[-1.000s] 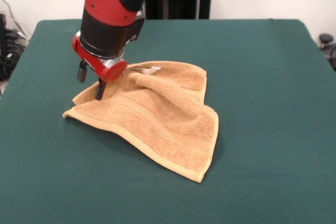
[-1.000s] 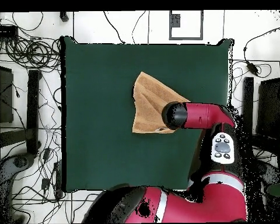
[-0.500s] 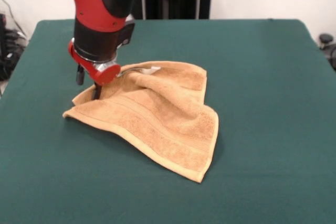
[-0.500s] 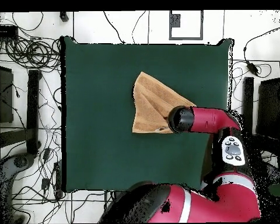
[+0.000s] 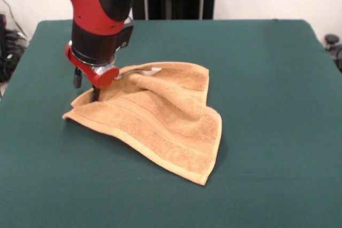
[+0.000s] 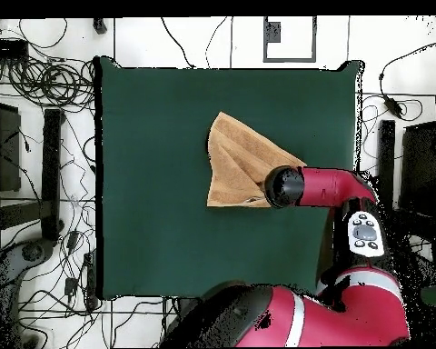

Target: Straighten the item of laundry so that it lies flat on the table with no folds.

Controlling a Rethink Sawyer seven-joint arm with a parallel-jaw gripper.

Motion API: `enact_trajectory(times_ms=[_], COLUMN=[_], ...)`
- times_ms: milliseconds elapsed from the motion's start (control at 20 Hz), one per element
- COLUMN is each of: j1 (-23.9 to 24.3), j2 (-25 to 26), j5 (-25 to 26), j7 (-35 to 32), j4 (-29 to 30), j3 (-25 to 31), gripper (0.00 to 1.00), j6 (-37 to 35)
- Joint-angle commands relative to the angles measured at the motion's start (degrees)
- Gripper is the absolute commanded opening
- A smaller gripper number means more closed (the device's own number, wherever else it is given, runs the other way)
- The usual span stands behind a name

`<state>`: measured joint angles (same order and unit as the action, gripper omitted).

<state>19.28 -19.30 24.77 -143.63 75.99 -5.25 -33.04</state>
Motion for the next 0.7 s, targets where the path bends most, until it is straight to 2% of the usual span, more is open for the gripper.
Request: enact_trajectory(times_ms=[50,450,700], j1=[-0.1,-1.7,-1.2], j2=[7.2,8.2,7.5], j5=[4.7,7.8,8.1], j7=[12.2,10.3,10.4], j4=[-2.8,-4.9,-4.6], j3=[7.2,5.5,6.4], gripper=[1.0,1.0,1.0], j6=[-1.6,0.4,-0.4])
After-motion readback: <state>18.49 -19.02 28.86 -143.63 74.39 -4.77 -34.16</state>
